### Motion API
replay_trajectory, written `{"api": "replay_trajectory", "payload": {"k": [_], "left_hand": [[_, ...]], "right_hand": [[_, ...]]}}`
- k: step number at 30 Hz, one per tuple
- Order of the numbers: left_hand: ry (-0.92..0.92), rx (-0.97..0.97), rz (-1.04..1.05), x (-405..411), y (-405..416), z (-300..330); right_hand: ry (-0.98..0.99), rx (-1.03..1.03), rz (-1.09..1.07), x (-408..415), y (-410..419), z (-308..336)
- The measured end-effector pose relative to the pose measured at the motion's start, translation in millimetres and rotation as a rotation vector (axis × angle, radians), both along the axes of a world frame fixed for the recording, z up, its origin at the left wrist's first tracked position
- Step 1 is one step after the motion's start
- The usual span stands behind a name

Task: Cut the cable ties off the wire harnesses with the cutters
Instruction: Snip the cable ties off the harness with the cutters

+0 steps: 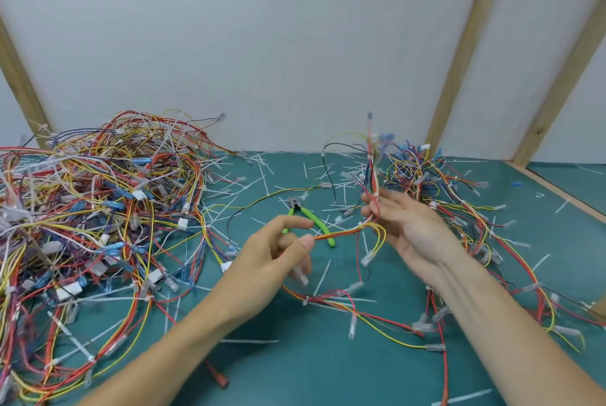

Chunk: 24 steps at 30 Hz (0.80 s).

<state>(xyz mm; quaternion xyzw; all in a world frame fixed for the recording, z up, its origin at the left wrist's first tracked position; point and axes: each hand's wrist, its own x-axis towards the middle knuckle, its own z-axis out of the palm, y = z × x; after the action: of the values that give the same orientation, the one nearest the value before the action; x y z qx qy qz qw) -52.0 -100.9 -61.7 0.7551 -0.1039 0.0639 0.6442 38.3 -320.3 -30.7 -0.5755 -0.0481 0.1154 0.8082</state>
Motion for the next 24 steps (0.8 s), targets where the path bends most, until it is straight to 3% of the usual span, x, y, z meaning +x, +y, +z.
{"api": "replay_trajectory", "payload": {"k": [5, 9, 12, 18, 21, 24], "left_hand": [[0.230, -0.273, -0.121, 8.0, 0.1, -2.0], [0.263, -0.364, -0.258, 10.8, 9.4, 0.0], [0.270, -0.310, -0.331, 8.3, 11.2, -1.7], [0.177, -0.159, -0.242, 6.8, -3.9, -7.1], [0.170, -0.148, -0.201, 10.9, -13.6, 1.1], [0.220, -0.112, -0.280, 16.2, -32.2, 14.4]], "right_hand": [[0.112, -0.228, -0.004, 10.6, -5.5, -6.3], [0.122, 0.002, -0.073, 19.1, -10.2, -2.0], [-0.014, -0.038, -0.227, 28.1, -12.3, 5.7], [-0.409, -0.475, -0.527, 66.5, -9.0, 44.1], [-0.548, -0.825, -0.684, 96.0, -12.6, 63.8], [-0.618, -1.180, -0.662, 119.9, -19.8, 69.9]]}}
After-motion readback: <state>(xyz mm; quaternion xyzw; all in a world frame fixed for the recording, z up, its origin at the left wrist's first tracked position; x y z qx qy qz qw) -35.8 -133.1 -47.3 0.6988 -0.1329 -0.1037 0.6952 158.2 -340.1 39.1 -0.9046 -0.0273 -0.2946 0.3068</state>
